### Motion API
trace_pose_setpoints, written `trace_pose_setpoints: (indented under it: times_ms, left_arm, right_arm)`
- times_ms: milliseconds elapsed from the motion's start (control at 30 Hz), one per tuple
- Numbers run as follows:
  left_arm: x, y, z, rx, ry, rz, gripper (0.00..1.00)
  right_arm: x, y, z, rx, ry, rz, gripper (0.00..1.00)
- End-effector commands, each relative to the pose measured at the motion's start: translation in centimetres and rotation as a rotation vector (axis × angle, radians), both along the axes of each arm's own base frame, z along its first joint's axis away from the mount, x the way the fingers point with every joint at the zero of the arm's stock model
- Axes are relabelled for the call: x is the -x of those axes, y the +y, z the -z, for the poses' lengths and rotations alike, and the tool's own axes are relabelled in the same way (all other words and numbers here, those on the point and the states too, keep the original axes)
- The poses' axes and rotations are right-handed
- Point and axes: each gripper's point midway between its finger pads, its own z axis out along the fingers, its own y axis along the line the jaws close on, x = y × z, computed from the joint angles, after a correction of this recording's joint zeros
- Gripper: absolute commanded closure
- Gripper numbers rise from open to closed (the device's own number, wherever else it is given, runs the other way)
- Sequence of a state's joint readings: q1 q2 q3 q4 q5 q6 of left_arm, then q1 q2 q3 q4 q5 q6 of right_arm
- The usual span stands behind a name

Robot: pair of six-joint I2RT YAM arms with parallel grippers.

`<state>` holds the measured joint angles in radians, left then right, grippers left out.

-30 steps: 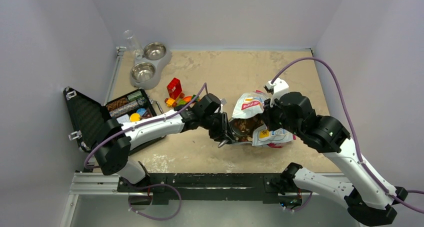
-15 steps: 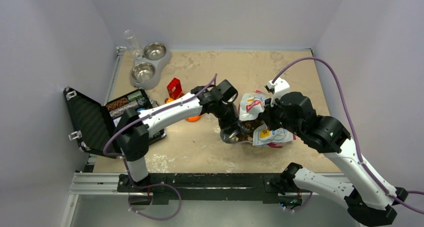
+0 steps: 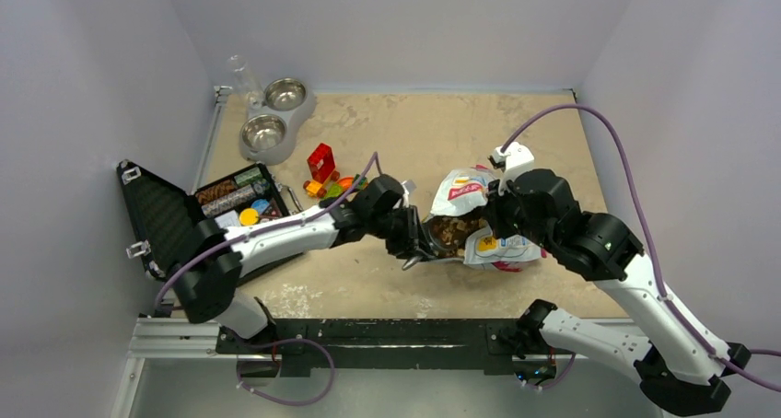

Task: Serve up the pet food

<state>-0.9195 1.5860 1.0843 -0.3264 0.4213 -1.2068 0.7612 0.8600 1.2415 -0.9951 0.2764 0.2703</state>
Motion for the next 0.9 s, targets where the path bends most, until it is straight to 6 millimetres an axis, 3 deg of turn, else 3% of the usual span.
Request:
trace_pose_setpoints:
  times_ms: [0,167,367,500,633,667,767,800,867]
  left_arm:
    - [0.2,1.1,-2.1,0.196,-0.223,0.057,1.00]
    - [0.5,1.3,-4.1,0.323,-0.296,0.056,1.00]
    - [-1.7,-1.7,-4.8,0.400,-0.327,0.065,1.00]
    - [-0.6,0.7,-5.7,0.426,-0.349,0.001,1.00]
    - [-1.0,-1.1,-5.6,0.478,-0.317,0.080,1.00]
    - [-0.5,-1.0,-6.0,0.515,-0.294,0.084,1.00]
    - [0.2,2.2,-6.0,0.511,-0.315,-0.020,1.00]
    - [-0.4,2.5,-5.9,0.496,-0.342,-0.017,1.00]
    - [-1.1,1.2,-6.0,0.498,-0.316,0.070,1.00]
  right_arm:
    - [-0.2,-0.8,-3.4,-0.090,-0.119,0.046,1.00]
    - [0.0,-0.9,-2.8,-0.085,-0.109,0.044,1.00]
    - [-0.3,-0.6,-2.7,-0.086,-0.107,0.042,1.00]
    - [-0.3,-1.0,-3.3,-0.079,-0.115,0.055,1.00]
    - [-0.1,-1.2,-3.2,-0.083,-0.120,0.054,1.00]
    - [-0.1,-1.3,-3.2,-0.077,-0.117,0.056,1.00]
    - [-0.2,-1.4,-3.6,-0.080,-0.125,0.067,1.00]
    - [-0.2,-1.3,-3.7,-0.084,-0.130,0.063,1.00]
    - [-0.3,-0.9,-3.8,-0.084,-0.130,0.041,1.00]
